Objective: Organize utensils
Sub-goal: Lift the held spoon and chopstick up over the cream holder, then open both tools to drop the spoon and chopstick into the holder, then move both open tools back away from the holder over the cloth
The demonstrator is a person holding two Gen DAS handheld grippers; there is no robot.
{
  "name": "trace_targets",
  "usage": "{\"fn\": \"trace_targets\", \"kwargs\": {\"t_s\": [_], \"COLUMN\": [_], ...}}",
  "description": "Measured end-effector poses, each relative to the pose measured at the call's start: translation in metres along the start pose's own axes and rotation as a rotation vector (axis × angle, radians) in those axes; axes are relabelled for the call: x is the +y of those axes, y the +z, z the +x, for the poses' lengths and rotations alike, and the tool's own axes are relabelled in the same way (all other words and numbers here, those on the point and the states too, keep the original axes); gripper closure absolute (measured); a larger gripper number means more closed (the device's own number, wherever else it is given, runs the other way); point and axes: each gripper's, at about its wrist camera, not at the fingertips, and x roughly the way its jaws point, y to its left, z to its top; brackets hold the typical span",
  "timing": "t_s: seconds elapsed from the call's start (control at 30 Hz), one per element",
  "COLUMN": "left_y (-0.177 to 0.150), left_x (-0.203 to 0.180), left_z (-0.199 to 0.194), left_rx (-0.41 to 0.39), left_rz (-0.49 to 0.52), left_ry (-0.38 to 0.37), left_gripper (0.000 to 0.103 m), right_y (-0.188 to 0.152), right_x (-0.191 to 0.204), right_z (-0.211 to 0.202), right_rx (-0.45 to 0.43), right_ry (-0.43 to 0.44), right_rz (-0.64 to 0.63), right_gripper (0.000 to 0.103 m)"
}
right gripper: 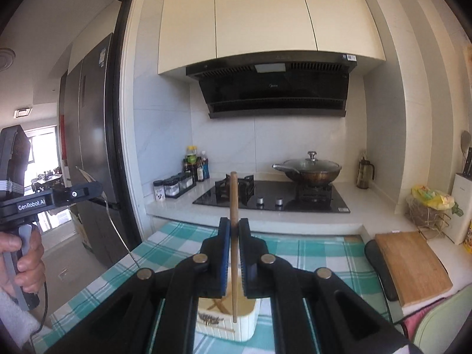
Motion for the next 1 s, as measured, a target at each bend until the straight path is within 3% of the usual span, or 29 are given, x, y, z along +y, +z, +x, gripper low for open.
{"fn": "trace_targets", "kwargs": {"t_s": [0.1,0.3,0.43,0.57,0.6,0.7,0.83,0.93,1.0], "left_y": [-0.02,-0.064,-0.083,-0.092,-0.093,-0.099,-0.129,-0.172,-0.203], "left_x": [0.006,0.026,0.03,0.031,0.032,0.031,0.036,0.043,0.051], "left_z": [0.047,0.121,0.141,0.142,0.136,0.109,0.06,0.021,0.0], "left_rx": [0.074,0.304,0.418,0.499,0.497,0.52,0.619,0.731,0.785], "left_rz": [0.012,-0.036,-0.05,-0.047,-0.041,0.01,0.126,0.208,0.222], "left_ry": [0.044,0.086,0.075,0.077,0.073,0.075,0.083,0.105,0.147], "left_gripper": [0.062,0.062,0.062,0.06,0.058,0.042,0.023,0.02,0.02], "right_y": [-0.008,-0.045,-0.068,-0.081,-0.083,-0.087,-0.092,-0.112,-0.13], "right_x": [0.004,-0.001,-0.004,-0.003,-0.003,-0.006,-0.014,-0.025,-0.031], "right_z": [0.035,0.121,0.157,0.17,0.167,0.152,0.101,0.053,0.021], "right_rx": [-0.008,0.273,0.428,0.483,0.485,0.486,0.527,0.605,0.667], "right_ry": [0.002,0.046,0.078,0.074,0.072,0.087,0.124,0.098,0.049], "right_rz": [-0.041,-0.006,0.044,0.075,0.083,0.101,0.083,0.02,-0.064], "right_gripper": [0.097,0.097,0.097,0.095,0.092,0.071,0.068,0.059,0.058]}}
